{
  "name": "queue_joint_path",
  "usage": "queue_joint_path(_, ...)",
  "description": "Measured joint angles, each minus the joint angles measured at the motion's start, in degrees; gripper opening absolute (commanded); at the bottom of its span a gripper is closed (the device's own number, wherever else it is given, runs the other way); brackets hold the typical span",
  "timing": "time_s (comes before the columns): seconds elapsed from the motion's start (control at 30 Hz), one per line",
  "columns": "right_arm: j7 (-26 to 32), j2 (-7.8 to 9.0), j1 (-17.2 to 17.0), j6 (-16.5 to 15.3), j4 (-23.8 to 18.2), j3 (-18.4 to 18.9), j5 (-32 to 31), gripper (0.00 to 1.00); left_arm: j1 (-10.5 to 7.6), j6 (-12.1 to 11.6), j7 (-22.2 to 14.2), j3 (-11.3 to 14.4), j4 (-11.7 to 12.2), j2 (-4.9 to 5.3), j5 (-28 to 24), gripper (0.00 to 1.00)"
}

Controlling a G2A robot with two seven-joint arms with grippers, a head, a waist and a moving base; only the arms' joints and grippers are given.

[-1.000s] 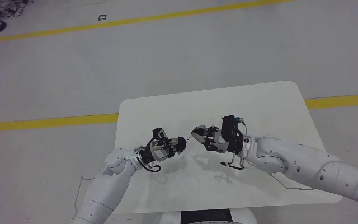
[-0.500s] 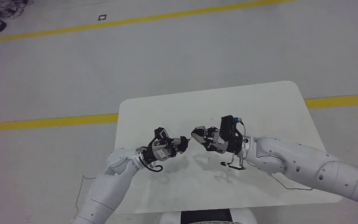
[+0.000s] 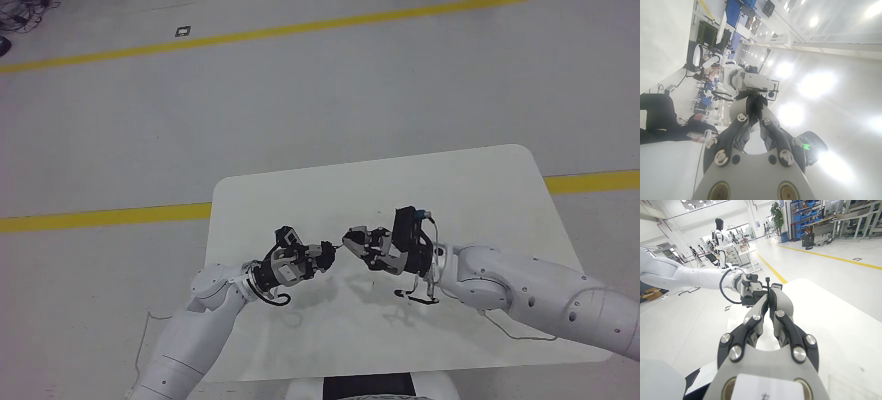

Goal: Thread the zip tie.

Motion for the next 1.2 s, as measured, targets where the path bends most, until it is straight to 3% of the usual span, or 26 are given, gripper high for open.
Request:
queue_joint_path(0.73,0.68,-1.0,-0.42,0.0,1.08,0.0,0.28,0.0,0.03,-0.79,0.31,0.89,-0.14,0.23,-0.61,0.0)
queue_joint_path(0.77,0.65,-1.01,-0.43,0.0,1.11,0.0,0.32,0.04,0.01,-0.79,0.34,0.91,-0.12,0.24,-0.64,0.0)
queue_joint_path(0.83,0.63,-1.04,-0.45,0.0,1.21,0.0,0.37,0.42,-0.03,-0.84,0.44,0.95,-0.06,0.26,-0.69,0.0)
queue_joint_path(0.87,0.64,-1.04,-0.44,0.0,1.25,0.0,0.37,0.92,-0.06,-0.87,0.48,0.96,0.0,0.27,-0.72,0.0)
queue_joint_path(0.9,0.65,-1.04,-0.44,0.0,1.29,0.0,0.36,1.0,-0.08,-0.91,0.51,0.95,0.05,0.28,-0.77,0.0)
queue_joint_path(1.2,-1.54,0.03,0.22,0.0,2.05,0.01,-1.32,1.0,0.12,-1.65,1.7,0.26,-0.01,0.37,-2.46,0.0)
